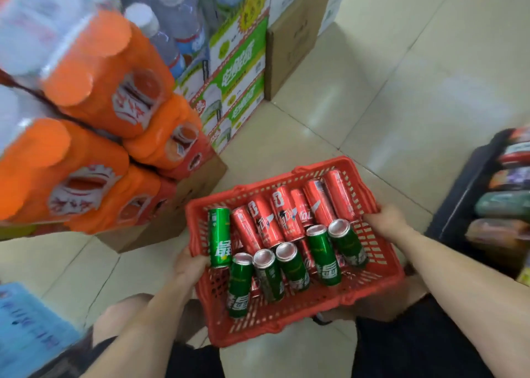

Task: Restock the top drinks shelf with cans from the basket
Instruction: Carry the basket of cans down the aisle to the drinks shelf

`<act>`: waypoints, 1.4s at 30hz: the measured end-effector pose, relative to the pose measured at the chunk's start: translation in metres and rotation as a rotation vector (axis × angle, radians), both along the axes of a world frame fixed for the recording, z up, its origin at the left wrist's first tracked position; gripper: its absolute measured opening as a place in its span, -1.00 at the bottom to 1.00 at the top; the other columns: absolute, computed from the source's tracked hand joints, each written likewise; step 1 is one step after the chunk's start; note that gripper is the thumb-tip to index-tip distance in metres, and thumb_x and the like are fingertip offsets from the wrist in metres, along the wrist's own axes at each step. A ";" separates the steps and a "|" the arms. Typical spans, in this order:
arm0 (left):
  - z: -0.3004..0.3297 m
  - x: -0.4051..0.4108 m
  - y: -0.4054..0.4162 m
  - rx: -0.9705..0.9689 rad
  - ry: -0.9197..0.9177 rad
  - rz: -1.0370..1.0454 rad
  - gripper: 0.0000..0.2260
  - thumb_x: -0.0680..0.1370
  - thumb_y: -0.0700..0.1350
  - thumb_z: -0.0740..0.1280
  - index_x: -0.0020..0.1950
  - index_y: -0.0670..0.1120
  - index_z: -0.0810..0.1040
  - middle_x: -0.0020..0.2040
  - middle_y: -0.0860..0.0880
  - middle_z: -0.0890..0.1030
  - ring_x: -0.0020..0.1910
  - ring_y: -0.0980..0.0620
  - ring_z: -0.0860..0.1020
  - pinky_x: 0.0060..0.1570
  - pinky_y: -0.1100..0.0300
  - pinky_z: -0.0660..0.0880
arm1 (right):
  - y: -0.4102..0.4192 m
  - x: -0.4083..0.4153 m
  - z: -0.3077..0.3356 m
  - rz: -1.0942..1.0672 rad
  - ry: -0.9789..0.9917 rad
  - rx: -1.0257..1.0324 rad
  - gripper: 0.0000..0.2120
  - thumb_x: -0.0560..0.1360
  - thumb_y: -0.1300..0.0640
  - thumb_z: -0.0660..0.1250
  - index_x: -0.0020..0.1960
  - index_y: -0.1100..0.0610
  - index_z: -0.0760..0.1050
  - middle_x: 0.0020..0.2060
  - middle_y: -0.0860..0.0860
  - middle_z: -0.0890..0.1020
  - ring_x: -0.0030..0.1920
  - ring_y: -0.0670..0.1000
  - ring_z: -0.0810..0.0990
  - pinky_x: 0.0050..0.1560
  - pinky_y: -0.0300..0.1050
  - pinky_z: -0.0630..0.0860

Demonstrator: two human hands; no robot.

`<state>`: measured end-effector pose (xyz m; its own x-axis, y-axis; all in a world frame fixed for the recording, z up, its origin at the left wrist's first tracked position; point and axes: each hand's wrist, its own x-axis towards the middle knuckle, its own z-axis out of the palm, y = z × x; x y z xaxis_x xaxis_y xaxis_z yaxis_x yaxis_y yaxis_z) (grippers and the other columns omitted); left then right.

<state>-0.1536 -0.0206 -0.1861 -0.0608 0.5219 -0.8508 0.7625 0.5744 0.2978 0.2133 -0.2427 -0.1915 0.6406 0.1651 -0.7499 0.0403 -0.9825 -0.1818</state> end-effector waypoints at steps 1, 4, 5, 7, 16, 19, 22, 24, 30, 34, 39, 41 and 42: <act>0.022 0.004 -0.001 0.002 -0.004 -0.026 -0.74 0.36 -0.35 0.44 -0.05 -0.06 0.63 -0.06 -0.18 0.74 -0.11 -0.16 0.68 0.05 -0.04 0.65 | -0.011 -0.007 0.026 -0.031 -0.001 0.008 -0.73 0.53 0.12 0.41 0.20 0.18 0.64 0.02 0.23 0.71 0.02 0.24 0.68 0.08 -0.01 0.57; 0.087 0.022 0.000 0.007 -0.012 -0.112 -0.75 0.46 -0.38 0.39 -0.05 -0.04 0.56 -0.08 -0.15 0.70 -0.10 -0.14 0.66 0.05 0.00 0.62 | -0.042 -0.024 0.100 -0.190 -0.013 0.026 -0.88 0.55 0.12 0.39 0.07 0.08 0.63 -0.19 0.10 0.64 -0.21 0.12 0.58 -0.06 -0.13 0.42; 0.107 0.027 0.003 0.018 -0.005 -0.147 -0.76 0.47 -0.37 0.38 -0.02 -0.03 0.55 -0.08 -0.12 0.69 -0.10 -0.14 0.66 0.05 0.01 0.61 | -0.053 -0.028 0.122 -0.230 -0.036 0.025 -0.88 0.53 0.11 0.39 0.06 0.06 0.63 -0.17 0.10 0.65 -0.18 0.14 0.59 -0.07 -0.13 0.40; 0.152 0.038 0.010 0.046 -0.007 -0.225 -0.72 0.46 -0.34 0.37 0.05 0.00 0.54 -0.10 -0.09 0.68 -0.11 -0.13 0.66 0.02 0.00 0.62 | -0.073 -0.042 0.166 -0.332 -0.077 0.022 -0.82 0.50 0.10 0.39 0.08 0.06 0.65 -0.02 0.16 0.70 -0.01 0.21 0.64 -0.04 -0.08 0.46; 0.345 0.101 0.048 0.200 -0.178 -0.680 -0.81 0.36 -0.24 0.41 -0.05 -0.06 0.57 -0.15 -0.11 0.68 -0.21 -0.14 0.64 -0.10 0.01 0.60 | -0.147 -0.163 0.347 -0.931 -0.242 0.268 -0.82 0.49 0.17 0.41 0.08 0.06 0.64 -0.08 0.12 0.69 -0.12 0.12 0.63 -0.15 -0.11 0.46; 0.401 0.126 0.045 0.246 -0.249 -0.808 -0.78 0.43 -0.33 0.37 0.00 -0.09 0.60 -0.19 -0.11 0.68 -0.31 -0.12 0.62 -0.21 0.07 0.58 | -0.159 -0.213 0.392 -1.141 -0.318 0.374 -0.86 0.51 0.28 0.37 -0.07 0.05 0.59 -0.22 0.05 0.67 -0.31 -0.09 0.56 -0.41 -0.28 0.42; 0.448 0.139 0.029 0.264 -0.288 -0.909 -0.81 0.43 -0.33 0.37 -0.02 -0.11 0.58 -0.25 -0.11 0.63 -0.38 -0.09 0.57 -0.33 0.15 0.53 | -0.171 -0.259 0.426 -1.270 -0.362 0.404 -0.78 0.51 0.31 0.36 -0.21 0.02 0.51 -0.34 -0.06 0.58 -0.35 -0.12 0.52 -0.52 -0.41 0.36; 0.466 0.145 0.012 0.254 -0.309 -0.987 -0.84 0.44 -0.34 0.39 -0.06 -0.13 0.57 -0.28 -0.12 0.61 -0.39 -0.09 0.54 -0.29 0.11 0.57 | -0.183 -0.289 0.440 -1.345 -0.389 0.398 -0.86 0.50 0.27 0.38 -0.16 0.06 0.55 -0.34 -0.06 0.59 -0.31 -0.07 0.58 -0.46 -0.33 0.37; 0.500 0.145 -0.069 0.217 -0.309 -1.205 -0.77 0.43 -0.38 0.39 0.05 -0.19 0.58 -0.28 -0.12 0.58 -0.48 -0.05 0.58 -0.60 0.26 0.48 | -0.230 -0.374 0.459 -1.472 -0.469 0.360 -0.90 0.48 0.18 0.39 -0.10 -0.02 0.60 -0.26 -0.03 0.66 -0.19 0.03 0.61 -0.15 -0.15 0.41; 0.497 0.136 -0.123 0.153 -0.295 -1.347 -0.78 0.49 -0.48 0.29 0.04 -0.24 0.58 -0.33 -0.14 0.59 -0.63 0.11 0.54 -0.69 0.32 0.41 | -0.268 -0.430 0.463 -1.636 -0.443 0.282 -0.77 0.45 0.10 0.38 0.08 0.09 0.67 -0.11 0.07 0.70 -0.03 0.11 0.66 0.05 -0.05 0.55; 0.485 0.134 -0.207 0.069 -0.341 -1.586 -0.74 0.49 -0.44 0.33 0.07 -0.15 0.59 -0.25 -0.12 0.61 -0.34 -0.09 0.55 -0.65 0.31 0.45 | -0.310 -0.507 0.473 -1.865 -0.481 0.190 -0.78 0.48 0.10 0.37 0.09 0.11 0.64 -0.08 0.10 0.69 -0.07 0.09 0.63 -0.15 -0.14 0.52; 0.483 0.133 -0.246 0.010 -0.385 -1.692 -0.74 0.48 -0.44 0.32 0.00 -0.10 0.57 -0.22 -0.12 0.63 -0.37 -0.04 0.57 -0.60 0.30 0.47 | -0.323 -0.538 0.476 -1.952 -0.528 0.114 -0.72 0.46 0.07 0.39 0.10 0.18 0.65 -0.08 0.17 0.70 -0.07 0.11 0.63 -0.17 -0.14 0.48; 0.481 0.133 -0.264 -0.017 -0.405 -1.723 -0.73 0.47 -0.44 0.32 -0.01 -0.09 0.57 -0.23 -0.11 0.66 -0.43 0.00 0.60 -0.58 0.29 0.48 | -0.328 -0.552 0.476 -1.986 -0.554 0.069 -0.63 0.40 0.01 0.38 0.11 0.21 0.66 -0.07 0.19 0.71 -0.04 0.16 0.66 -0.10 -0.08 0.52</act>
<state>-0.0201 -0.2849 0.2945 0.6926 -0.2478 -0.6774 0.3350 -0.7212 0.6064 -0.3389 -0.5704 0.2848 0.0494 -0.8759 -0.4800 -0.7877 0.2613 -0.5579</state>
